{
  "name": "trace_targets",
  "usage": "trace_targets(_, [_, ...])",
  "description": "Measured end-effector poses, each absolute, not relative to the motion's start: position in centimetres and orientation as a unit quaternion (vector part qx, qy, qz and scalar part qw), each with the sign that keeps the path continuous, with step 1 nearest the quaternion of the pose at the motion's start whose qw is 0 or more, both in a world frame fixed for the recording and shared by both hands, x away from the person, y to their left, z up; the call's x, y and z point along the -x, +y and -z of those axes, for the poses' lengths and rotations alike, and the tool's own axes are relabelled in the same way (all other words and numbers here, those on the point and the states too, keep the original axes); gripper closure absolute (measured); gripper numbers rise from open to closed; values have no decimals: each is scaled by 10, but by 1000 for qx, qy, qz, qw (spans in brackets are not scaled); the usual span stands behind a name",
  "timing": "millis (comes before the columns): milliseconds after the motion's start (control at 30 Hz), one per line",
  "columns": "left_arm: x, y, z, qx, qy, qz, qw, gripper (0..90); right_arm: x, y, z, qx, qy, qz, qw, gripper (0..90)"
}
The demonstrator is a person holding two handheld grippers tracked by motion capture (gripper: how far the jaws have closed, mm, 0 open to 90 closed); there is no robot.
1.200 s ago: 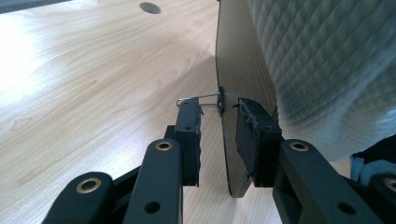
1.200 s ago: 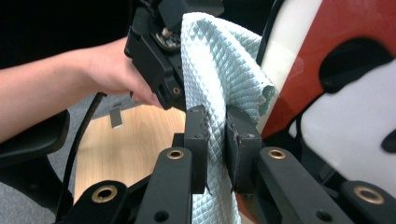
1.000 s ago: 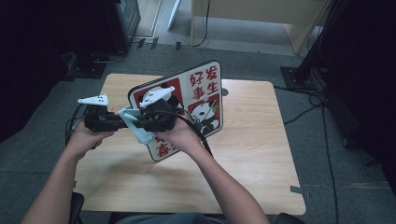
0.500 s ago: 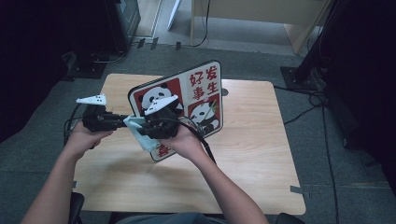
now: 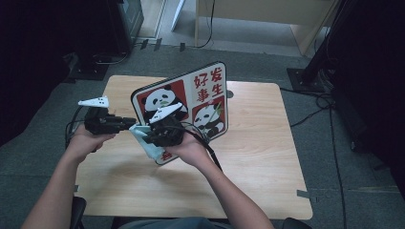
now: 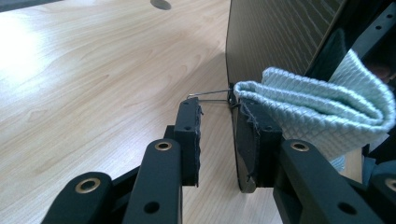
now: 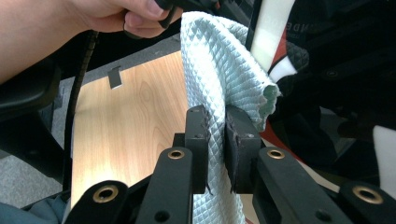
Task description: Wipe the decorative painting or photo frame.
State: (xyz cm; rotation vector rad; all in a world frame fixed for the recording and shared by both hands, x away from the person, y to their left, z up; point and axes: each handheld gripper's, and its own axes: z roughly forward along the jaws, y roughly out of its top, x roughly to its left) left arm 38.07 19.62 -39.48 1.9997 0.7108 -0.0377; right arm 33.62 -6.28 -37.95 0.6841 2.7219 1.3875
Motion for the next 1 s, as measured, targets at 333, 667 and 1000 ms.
trace_targets(333, [-380, 197, 394, -822, 292, 15, 488, 706, -334, -63, 395, -219, 875, -433, -3, 810])
trace_targets(667, [-380, 197, 394, -821, 293, 16, 489, 703, -331, -64, 413, -220, 881, -419, -11, 812])
trace_targets(1000, [-380, 195, 394, -823, 289, 15, 489, 702, -330, -66, 427, -216, 885, -412, -14, 814])
